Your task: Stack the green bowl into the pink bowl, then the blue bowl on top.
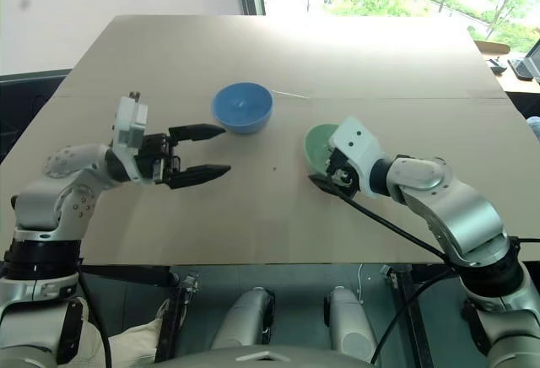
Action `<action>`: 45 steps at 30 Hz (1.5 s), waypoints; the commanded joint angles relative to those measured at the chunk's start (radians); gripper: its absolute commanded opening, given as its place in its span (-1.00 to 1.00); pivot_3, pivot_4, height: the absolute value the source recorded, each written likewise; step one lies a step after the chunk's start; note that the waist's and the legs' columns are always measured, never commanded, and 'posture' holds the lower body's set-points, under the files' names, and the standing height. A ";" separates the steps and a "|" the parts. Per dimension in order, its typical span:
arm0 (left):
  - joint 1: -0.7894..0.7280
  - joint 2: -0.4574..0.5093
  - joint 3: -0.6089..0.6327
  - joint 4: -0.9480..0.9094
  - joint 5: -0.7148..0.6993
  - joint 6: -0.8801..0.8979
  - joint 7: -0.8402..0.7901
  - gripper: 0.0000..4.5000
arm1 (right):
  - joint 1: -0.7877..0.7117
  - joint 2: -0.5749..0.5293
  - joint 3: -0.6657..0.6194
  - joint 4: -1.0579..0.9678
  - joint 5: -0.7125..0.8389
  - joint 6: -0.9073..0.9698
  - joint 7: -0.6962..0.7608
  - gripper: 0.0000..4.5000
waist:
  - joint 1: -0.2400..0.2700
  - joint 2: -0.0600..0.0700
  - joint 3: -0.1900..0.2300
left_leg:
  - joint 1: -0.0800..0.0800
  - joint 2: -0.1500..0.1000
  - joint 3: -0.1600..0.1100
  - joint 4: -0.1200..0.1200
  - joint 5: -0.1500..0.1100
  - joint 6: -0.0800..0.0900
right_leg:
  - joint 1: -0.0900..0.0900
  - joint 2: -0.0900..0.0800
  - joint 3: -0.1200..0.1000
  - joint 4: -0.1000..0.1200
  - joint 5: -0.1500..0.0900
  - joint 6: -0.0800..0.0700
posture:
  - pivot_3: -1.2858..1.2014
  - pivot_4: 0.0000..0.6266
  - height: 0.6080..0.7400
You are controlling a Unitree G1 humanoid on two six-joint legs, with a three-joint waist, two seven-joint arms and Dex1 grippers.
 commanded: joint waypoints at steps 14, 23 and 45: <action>-0.487 -0.020 -0.531 0.385 0.871 -0.327 0.284 1.00 | 0.067 0.117 -0.317 -0.199 0.248 -0.114 -0.063 0.94 | 0.000 0.000 0.000 | 0.000 -0.001 0.000 0.000 0.000 0.000 | 0.000 0.000 0.000 0.000 0.000 0.000 | 0.03 -0.52 1.00; -0.589 -0.141 -0.574 0.664 0.942 -0.463 0.288 0.02 | 0.120 0.070 -0.360 -0.244 0.273 -0.104 -0.121 1.00 | 0.001 -0.001 0.001 | -0.002 -0.001 0.001 0.000 0.000 0.000 | -0.001 0.000 0.001 0.000 0.000 0.000 | 0.03 -0.52 1.00; -0.749 -0.377 -0.453 0.553 0.493 -0.673 -0.228 -0.99 | 0.832 0.018 -0.859 -0.431 0.362 -0.301 -0.173 1.00 | 0.028 0.000 0.001 | 0.000 -0.002 -0.003 0.000 0.000 0.000 | 0.003 0.000 -0.003 0.000 -0.001 0.000 | 0.03 -0.52 1.00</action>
